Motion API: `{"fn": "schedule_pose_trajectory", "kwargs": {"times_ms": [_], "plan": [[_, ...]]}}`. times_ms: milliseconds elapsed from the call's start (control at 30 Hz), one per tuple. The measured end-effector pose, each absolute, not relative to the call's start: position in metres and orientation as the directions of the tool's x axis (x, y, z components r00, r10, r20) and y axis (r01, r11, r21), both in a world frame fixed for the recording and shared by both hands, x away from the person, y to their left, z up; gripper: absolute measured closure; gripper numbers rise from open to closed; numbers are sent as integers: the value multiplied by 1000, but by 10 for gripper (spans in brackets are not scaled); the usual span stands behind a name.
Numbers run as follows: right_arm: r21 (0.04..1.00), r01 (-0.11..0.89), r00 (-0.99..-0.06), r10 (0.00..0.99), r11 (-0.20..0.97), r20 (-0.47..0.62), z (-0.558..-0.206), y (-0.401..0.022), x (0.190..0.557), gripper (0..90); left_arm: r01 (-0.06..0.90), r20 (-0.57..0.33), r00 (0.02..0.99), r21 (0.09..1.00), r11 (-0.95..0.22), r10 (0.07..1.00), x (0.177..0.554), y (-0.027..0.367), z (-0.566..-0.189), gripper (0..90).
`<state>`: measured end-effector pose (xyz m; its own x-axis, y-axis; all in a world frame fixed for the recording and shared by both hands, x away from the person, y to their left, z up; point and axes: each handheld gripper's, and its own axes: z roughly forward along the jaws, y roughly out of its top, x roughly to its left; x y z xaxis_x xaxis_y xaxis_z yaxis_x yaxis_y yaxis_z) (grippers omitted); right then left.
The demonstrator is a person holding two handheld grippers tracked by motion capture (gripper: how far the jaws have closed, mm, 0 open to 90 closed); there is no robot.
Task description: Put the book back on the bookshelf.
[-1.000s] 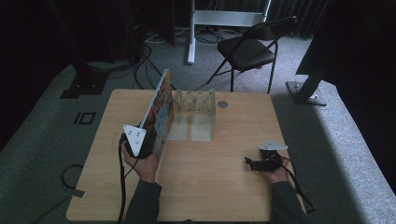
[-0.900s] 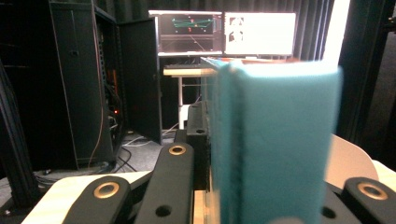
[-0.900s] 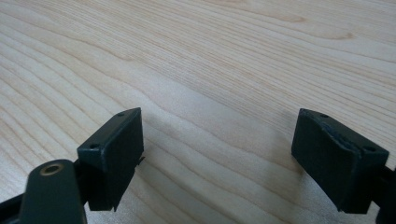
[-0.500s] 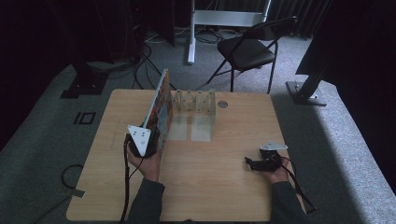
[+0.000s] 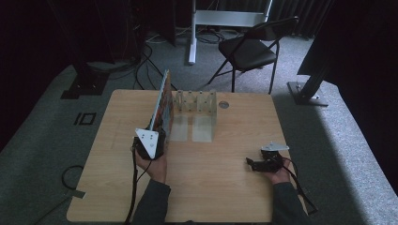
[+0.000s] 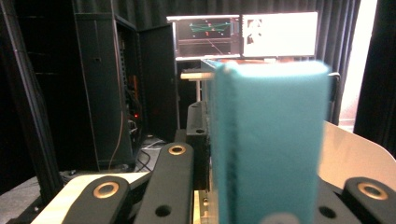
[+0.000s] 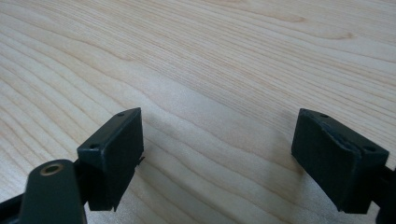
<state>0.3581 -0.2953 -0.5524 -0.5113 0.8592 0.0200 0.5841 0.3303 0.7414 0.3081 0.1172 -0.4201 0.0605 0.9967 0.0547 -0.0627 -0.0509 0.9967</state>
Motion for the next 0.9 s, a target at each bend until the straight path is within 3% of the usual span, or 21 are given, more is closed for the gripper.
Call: {"fn": "schedule_pose_trajectory", "kwargs": {"times_ms": [900], "plan": [[741,583,-512,859,332,18,-552,-295,358,166,-63,5,7,998,-5,1000,314,115,-428,801]]}}
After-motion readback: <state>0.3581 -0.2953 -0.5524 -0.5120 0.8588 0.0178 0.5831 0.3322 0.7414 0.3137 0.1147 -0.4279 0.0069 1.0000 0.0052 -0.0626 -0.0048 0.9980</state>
